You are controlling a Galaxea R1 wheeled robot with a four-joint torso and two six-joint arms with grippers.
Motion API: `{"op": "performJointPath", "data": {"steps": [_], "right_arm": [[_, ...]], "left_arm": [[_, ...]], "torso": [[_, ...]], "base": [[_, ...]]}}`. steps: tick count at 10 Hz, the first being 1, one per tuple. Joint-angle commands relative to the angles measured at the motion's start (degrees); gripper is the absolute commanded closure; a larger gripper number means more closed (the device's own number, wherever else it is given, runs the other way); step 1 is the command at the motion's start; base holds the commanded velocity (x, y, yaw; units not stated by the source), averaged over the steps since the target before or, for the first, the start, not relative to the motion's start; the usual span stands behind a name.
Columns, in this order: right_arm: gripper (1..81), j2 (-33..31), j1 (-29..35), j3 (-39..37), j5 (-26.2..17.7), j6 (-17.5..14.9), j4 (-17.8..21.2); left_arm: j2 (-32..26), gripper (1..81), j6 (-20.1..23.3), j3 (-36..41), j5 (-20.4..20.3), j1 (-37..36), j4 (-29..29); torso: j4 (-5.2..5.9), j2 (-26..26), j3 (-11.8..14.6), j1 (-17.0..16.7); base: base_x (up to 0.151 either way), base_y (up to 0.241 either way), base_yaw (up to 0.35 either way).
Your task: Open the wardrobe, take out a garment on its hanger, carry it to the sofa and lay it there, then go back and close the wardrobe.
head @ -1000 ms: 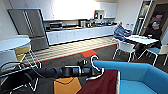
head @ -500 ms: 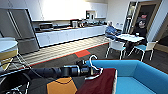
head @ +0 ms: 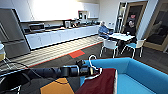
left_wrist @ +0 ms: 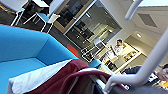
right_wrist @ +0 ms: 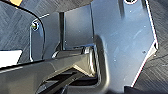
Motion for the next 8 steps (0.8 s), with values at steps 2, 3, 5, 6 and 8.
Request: {"op": "performJointPath", "data": {"steps": [2, 3, 5, 6, 8], "right_arm": [[1.0, 0.4, 1.8, 0.3, -3.4, -0.1, -0.2], [1.0, 0.4, 1.8, 0.3, -3.4, -0.1, -0.2], [1.0, 0.4, 1.9, 0.3, -3.4, -0.1, -0.2], [1.0, 0.5, 1.9, 0.3, -3.4, -0.1, -0.2], [1.0, 0.5, 2.0, 0.3, -3.4, -0.2, -0.3]], "left_arm": [[0.0, 81.1, -0.5, 2.2, -3.2, -9.8, 1.9], [0.0, 81.1, -0.5, 2.1, -3.2, -9.8, 1.9], [0.0, 81.1, -0.5, 2.0, -3.2, -9.8, 1.9], [0.0, 81.1, -0.5, 2.0, -3.2, -9.8, 1.9], [0.0, 81.1, -0.4, 1.9, -3.3, -9.8, 1.9]], "torso": [[0.0, 0.0, 0.0, 0.0], [0.0, 0.0, 0.0, 0.0], [0.0, 0.0, 0.0, 0.0], [0.0, 0.0, 0.0, 0.0], [0.0, 0.0, 0.0, 0.0]], "base": [[0.0, 0.0, -0.198], [0.0, 0.0, -0.194], [0.0, 0.0, -0.182], [0.0, 0.0, -0.163], [0.0, 0.0, -0.053]]}}
